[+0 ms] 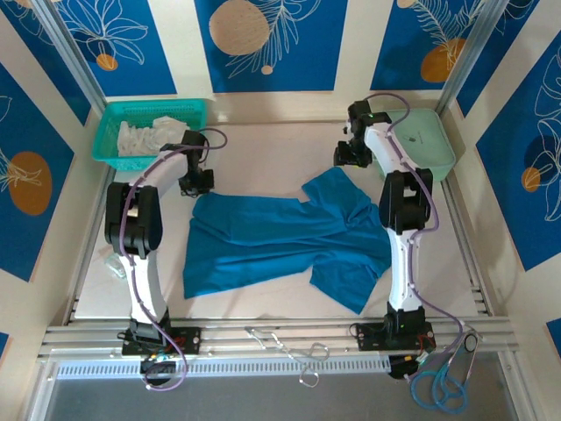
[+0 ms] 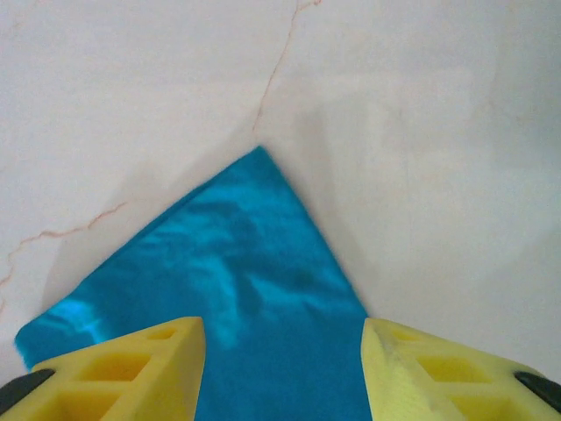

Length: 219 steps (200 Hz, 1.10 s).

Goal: Fold and stack the t-shirts

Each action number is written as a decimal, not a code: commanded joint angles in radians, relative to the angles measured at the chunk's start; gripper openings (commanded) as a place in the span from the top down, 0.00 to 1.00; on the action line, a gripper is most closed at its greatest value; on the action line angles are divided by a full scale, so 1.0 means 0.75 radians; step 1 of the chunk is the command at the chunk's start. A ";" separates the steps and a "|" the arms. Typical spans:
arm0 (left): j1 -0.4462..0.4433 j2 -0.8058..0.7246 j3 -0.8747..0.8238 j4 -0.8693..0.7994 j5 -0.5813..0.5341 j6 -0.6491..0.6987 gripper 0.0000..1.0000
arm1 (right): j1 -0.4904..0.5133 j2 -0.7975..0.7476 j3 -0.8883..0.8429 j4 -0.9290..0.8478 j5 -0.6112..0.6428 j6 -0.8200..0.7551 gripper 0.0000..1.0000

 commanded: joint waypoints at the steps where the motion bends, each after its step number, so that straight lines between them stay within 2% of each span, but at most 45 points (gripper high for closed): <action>1: -0.008 -0.052 0.025 -0.042 0.040 -0.020 1.00 | -0.003 0.094 0.100 -0.116 -0.044 -0.055 0.49; 170: -0.048 -0.115 0.017 -0.048 0.071 -0.034 1.00 | 0.028 0.464 0.501 -0.222 -0.050 -0.080 0.49; 219: -0.058 -0.106 0.007 -0.045 0.069 -0.036 1.00 | 0.042 0.528 0.530 -0.261 -0.035 -0.106 0.68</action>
